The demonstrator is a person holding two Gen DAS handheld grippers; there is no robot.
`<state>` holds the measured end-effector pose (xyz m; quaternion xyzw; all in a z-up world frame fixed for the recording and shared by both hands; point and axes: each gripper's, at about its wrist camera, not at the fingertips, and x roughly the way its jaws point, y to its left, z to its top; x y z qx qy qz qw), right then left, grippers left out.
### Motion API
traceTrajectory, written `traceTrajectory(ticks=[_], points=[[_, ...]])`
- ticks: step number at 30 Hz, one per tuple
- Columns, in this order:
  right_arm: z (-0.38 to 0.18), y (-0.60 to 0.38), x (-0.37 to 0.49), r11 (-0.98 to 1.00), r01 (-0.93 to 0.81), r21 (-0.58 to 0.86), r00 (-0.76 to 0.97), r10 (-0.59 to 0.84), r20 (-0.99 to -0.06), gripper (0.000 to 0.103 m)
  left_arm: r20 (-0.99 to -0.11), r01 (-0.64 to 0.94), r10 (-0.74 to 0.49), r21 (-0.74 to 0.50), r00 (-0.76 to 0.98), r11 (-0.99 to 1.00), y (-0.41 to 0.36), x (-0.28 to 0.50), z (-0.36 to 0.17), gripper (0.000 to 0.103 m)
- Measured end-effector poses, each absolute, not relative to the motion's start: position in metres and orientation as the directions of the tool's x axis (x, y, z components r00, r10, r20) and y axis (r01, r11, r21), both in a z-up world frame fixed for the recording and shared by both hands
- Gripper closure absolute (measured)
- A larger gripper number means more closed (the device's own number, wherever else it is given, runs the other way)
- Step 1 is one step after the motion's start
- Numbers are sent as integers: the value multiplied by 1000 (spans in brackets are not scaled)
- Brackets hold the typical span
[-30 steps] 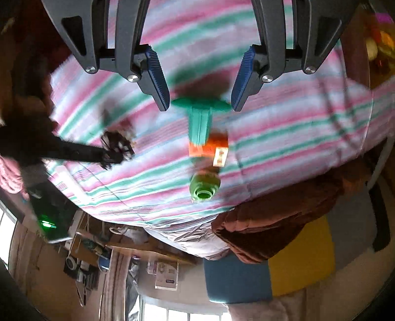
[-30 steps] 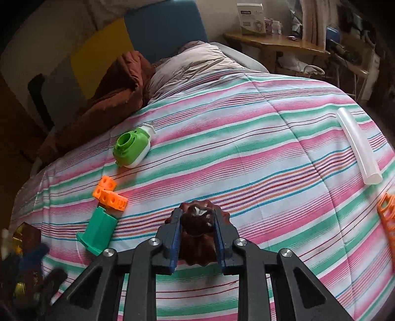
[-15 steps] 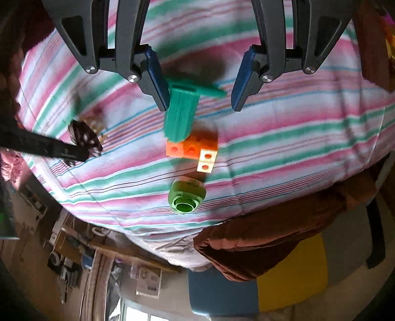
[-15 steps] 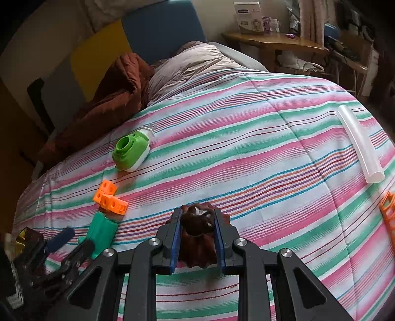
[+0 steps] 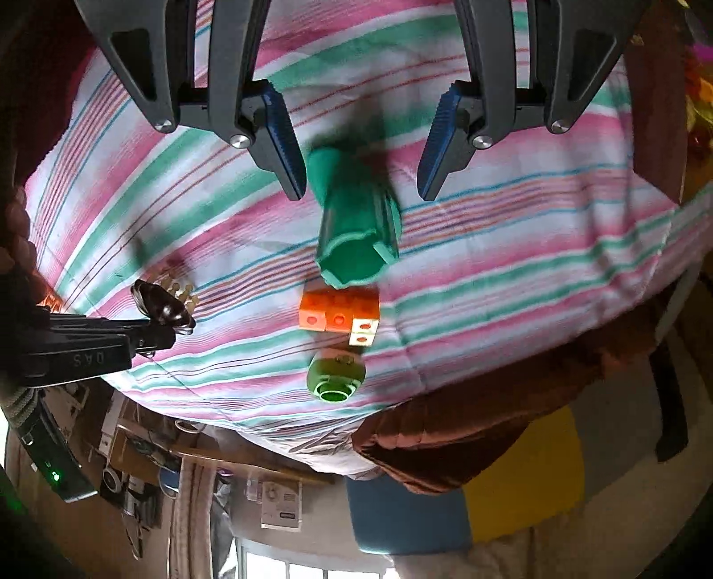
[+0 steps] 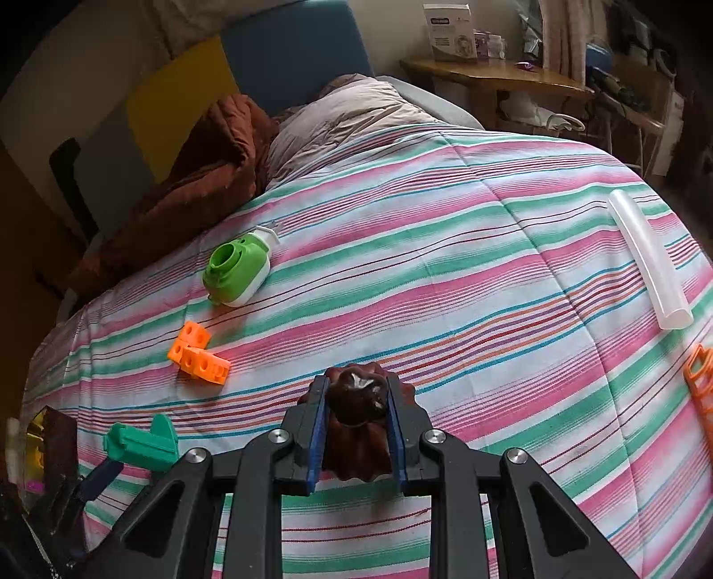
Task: Organize rigid objects
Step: 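Grasp the teal cup-shaped piece with the left tool while the right tool holds the brown ball, then lift the teal piece with the left tool toward the gold tray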
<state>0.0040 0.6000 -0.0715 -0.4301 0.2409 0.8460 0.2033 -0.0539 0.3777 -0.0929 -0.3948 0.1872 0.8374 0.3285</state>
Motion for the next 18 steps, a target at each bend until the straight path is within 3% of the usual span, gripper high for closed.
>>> traceTrajectory(ticks=[9, 12, 18], points=[[-71, 600, 3, -803, -550, 229, -546, 139, -826, 79, -792, -672, 411, -2, -451, -740, 389, -76, -97, 51], [-71, 600, 2, -807, -547, 222, -545, 142, -826, 79, -799, -662, 421, -38, -430, -748, 384, -78, -101, 65], [-70, 598, 2, -813, -543, 208, -545, 153, -824, 79, -786, -633, 450, -99, -424, -768, 359, -75, -93, 66]])
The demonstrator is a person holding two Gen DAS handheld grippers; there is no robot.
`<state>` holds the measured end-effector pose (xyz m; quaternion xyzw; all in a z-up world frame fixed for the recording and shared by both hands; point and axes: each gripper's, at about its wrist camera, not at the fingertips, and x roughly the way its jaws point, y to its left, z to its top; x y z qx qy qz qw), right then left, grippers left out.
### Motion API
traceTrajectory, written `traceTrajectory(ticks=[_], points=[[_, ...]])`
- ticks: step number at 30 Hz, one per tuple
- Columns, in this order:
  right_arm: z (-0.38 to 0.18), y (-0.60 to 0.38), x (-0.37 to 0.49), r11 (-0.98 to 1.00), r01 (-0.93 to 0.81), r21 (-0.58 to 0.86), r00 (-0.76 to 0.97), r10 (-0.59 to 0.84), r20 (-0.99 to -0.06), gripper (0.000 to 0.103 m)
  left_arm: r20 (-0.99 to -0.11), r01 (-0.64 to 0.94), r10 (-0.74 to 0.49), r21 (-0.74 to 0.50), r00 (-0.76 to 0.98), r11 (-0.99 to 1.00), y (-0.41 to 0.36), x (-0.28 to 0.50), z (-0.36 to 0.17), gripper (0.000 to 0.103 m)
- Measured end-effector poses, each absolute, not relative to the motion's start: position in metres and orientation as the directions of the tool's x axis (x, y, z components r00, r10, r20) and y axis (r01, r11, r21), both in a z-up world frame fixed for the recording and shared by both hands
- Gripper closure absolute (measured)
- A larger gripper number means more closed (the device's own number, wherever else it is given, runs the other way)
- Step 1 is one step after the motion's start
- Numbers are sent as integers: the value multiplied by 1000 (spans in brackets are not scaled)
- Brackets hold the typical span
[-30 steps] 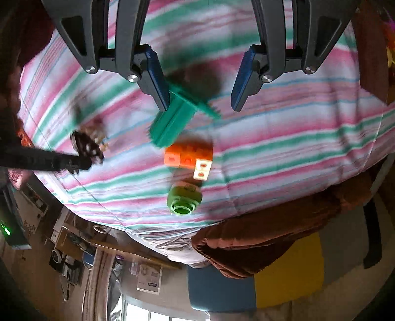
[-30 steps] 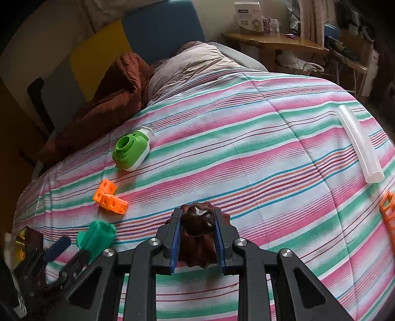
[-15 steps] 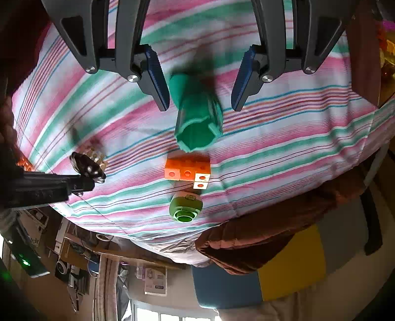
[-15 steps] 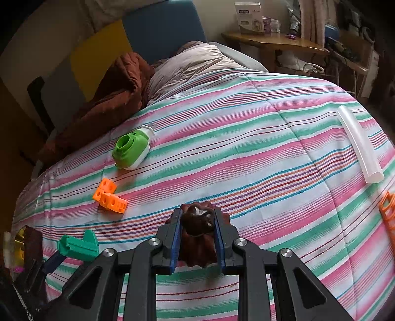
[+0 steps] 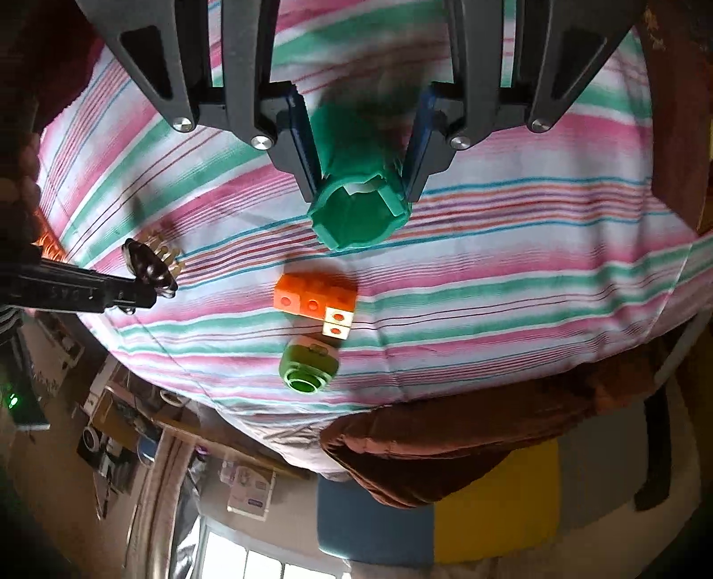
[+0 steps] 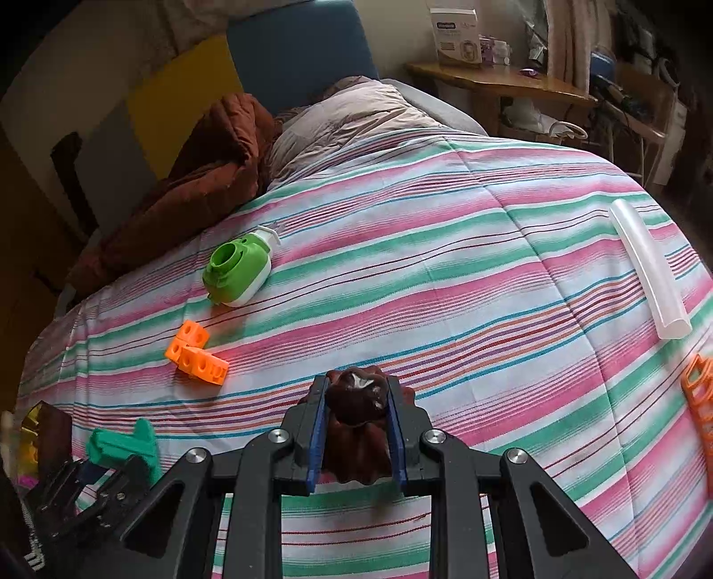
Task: Organize rigid objects
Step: 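Lift the teal piece with the left tool toward the gold tray, then lower the teal piece into the gold tray and open the left tool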
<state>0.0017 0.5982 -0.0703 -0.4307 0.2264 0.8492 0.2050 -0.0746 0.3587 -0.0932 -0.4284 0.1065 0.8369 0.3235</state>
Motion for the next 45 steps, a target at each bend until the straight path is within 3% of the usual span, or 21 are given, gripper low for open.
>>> traceTrajectory(ticks=[15, 27, 33, 37, 45], points=[[-60, 574, -2, -877, -458, 147, -585, 173, -793, 79, -714, -634, 566, -222, -412, -741, 273, -27, -51, 66], [-67, 568, -3, -868, -435, 240, -601, 81, -795, 79, -712, -513, 499, -225, -494, -829, 150, -26, -40, 65], [-63, 566, -2, -872, -427, 239, -621, 90, -779, 79, -679, -501, 571, -332, -461, -799, 103, -20, -40, 61], [-64, 563, -3, -879, -421, 222, -616, 97, -782, 79, -631, -470, 645, -453, -431, -758, 80, -19, -35, 66], [-66, 562, -3, -884, -425, 195, -599, 113, -793, 79, -617, -373, 602, -473, -507, -798, 37, -30, -32, 71]])
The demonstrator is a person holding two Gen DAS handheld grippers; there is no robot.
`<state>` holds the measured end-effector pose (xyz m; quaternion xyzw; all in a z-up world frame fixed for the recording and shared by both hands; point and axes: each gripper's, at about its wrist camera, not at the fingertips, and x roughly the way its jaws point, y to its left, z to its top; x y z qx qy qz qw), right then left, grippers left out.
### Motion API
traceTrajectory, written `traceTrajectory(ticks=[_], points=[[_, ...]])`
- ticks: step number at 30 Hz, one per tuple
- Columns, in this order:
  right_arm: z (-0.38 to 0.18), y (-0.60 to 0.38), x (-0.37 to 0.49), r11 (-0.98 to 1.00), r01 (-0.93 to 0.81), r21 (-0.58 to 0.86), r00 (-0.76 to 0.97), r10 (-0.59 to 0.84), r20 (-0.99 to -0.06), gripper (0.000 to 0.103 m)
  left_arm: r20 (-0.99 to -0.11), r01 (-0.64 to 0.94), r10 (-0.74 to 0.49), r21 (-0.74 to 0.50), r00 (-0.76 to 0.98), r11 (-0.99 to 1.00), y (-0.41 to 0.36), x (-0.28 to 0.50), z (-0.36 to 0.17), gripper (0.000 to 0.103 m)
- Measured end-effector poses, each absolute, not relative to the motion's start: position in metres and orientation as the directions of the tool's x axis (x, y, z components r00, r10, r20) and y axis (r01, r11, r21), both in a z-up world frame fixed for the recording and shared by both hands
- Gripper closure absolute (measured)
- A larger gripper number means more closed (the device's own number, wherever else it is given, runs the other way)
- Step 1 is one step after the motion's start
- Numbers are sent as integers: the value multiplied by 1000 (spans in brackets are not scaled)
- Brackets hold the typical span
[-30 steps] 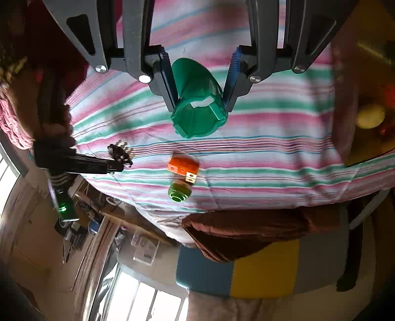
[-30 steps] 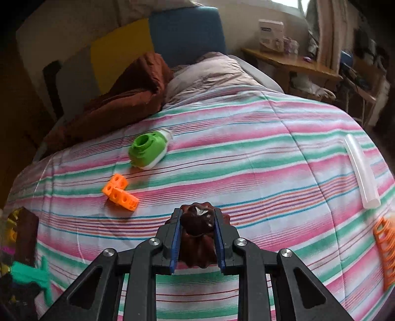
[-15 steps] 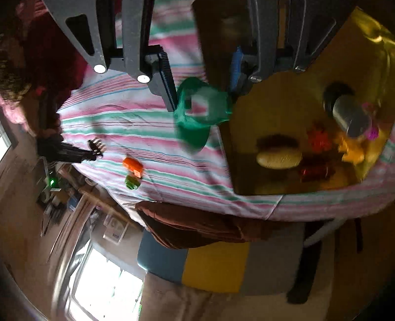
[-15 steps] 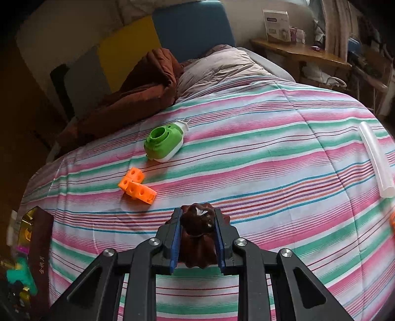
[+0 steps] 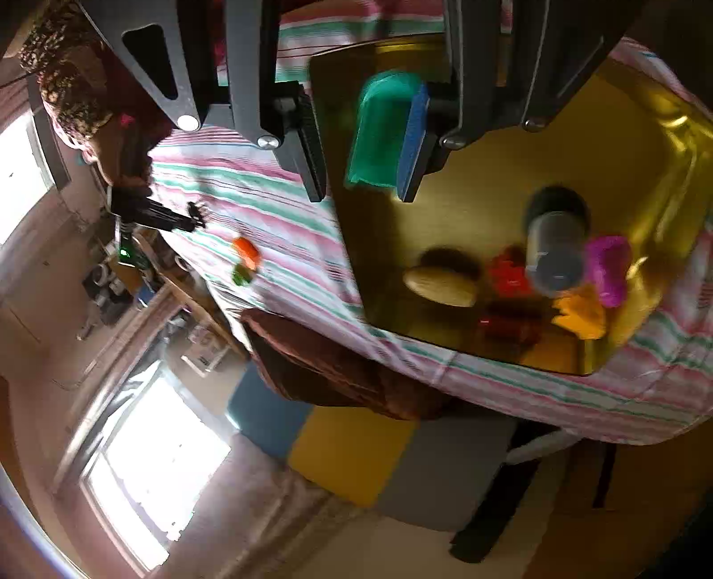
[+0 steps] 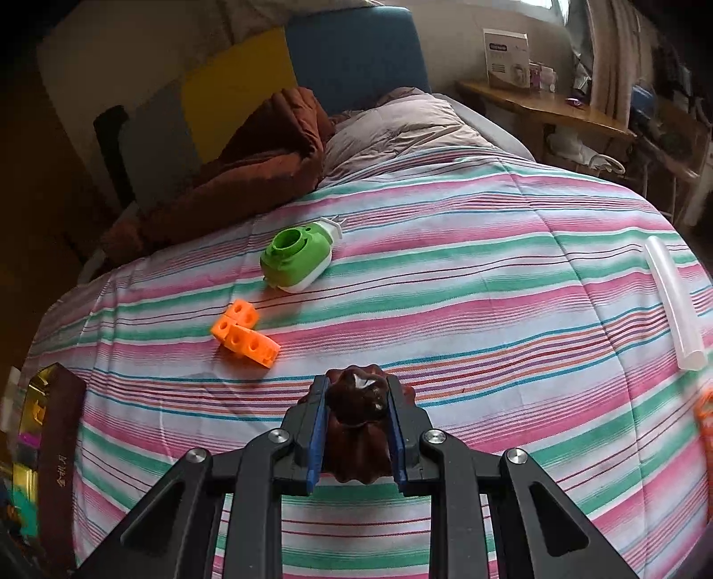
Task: Organize rigid objects
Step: 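Lower the teal piece into the gold tray and open the left tool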
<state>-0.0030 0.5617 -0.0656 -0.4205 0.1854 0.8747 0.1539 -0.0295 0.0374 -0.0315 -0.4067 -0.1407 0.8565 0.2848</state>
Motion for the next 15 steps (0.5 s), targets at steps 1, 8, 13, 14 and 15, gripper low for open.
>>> traceTrajectory(ticks=[1, 8, 13, 14, 15], points=[[-66, 562, -3, -885, -424, 191, -597, 115, -794, 79, -624, -358, 588, -467, -515, -809, 32, -31, -34, 71], [-67, 560, -5, -891, -417, 180, -592, 116, -797, 79, -673, -288, 525, -441, -520, -850, 9, -37, -53, 72], [-67, 559, -5, -893, -410, 183, -596, 111, -795, 79, -697, -305, 496, -391, -518, -868, 12, -32, -59, 72], [-66, 558, -4, -894, -408, 184, -599, 111, -793, 79, -700, -306, 487, -379, -522, -873, 12, -31, -59, 72], [-65, 558, -5, -895, -405, 186, -603, 109, -790, 79, -707, -306, 472, -361, -526, -881, 13, -31, -60, 71]])
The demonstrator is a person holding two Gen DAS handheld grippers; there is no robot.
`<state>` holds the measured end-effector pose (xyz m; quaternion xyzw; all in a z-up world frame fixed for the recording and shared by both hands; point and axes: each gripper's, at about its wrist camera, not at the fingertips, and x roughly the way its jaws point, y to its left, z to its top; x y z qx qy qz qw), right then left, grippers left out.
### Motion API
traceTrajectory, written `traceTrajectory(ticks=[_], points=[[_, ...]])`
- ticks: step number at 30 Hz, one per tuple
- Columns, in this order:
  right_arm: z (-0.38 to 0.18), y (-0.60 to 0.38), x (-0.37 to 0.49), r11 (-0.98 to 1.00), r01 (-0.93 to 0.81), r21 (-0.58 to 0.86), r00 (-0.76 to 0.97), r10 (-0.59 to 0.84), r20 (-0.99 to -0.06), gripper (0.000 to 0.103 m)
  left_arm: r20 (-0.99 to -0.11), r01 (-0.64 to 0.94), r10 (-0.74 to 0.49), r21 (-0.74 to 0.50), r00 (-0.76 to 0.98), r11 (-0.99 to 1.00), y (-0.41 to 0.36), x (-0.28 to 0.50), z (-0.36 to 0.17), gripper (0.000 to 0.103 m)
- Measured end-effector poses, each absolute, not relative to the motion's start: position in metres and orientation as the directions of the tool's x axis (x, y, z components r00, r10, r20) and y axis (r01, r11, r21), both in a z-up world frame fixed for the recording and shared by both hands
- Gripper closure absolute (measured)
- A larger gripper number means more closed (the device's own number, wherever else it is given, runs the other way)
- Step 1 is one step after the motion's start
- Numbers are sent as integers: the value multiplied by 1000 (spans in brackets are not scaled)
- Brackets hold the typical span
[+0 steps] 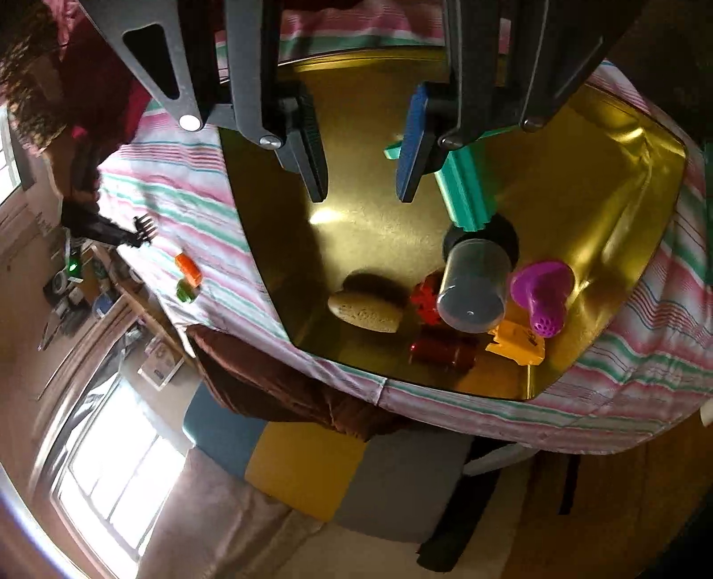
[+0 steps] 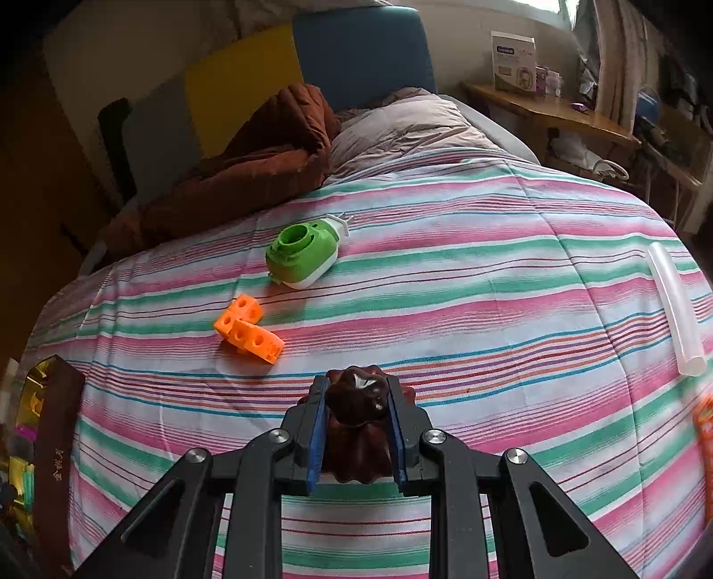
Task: Organize rigid objects
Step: 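Lower the teal piece into the gold tray and open the left tool, then carry the brown spiky ball into the gold tray and open the right tool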
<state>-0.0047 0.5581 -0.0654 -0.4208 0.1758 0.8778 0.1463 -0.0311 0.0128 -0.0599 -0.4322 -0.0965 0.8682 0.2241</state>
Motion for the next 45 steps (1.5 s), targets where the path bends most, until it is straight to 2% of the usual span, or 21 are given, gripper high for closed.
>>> traceTrajectory(ticks=[9, 16, 19, 24, 28, 30, 33, 38, 45], points=[[-52, 536, -6, -925, -314, 216, -668, 54, -742, 79, -757, -262, 388, -290, -526, -920, 2, -36, -71, 70], [-31, 473, -11, -931, -154, 330, -703, -131, -699, 79, -797, -213, 300, -218, -524, -952, -9, -45, -78, 69], [-12, 423, -18, -941, -29, 338, -713, -217, -667, 79, -791, -183, 311, -252, -527, -950, -21, -47, -81, 69], [12, 335, -32, -924, 165, 346, -686, -360, -633, 79, -793, -154, 260, -209, -551, -966, -30, -46, -78, 69], [15, 274, -44, -899, 258, 354, -637, -434, -637, 79, -788, -102, 201, -175, -582, -979, -43, -43, -74, 69], [12, 250, -50, -896, 285, 341, -616, -443, -651, 79, -768, -81, 205, -198, -607, -977, -52, -43, -68, 68], [1, 213, -60, -899, 311, 308, -573, -436, -694, 79, -722, -28, 230, -280, -652, -960, -70, -36, -58, 60], [-19, 167, -72, -912, 346, 221, -532, -384, -755, 79, -670, 6, 295, -408, -682, -913, -82, -23, -51, 59], [-35, 138, -80, -923, 357, 143, -514, -322, -795, 79, -660, -75, 344, -400, -668, -914, -59, -18, -44, 57]])
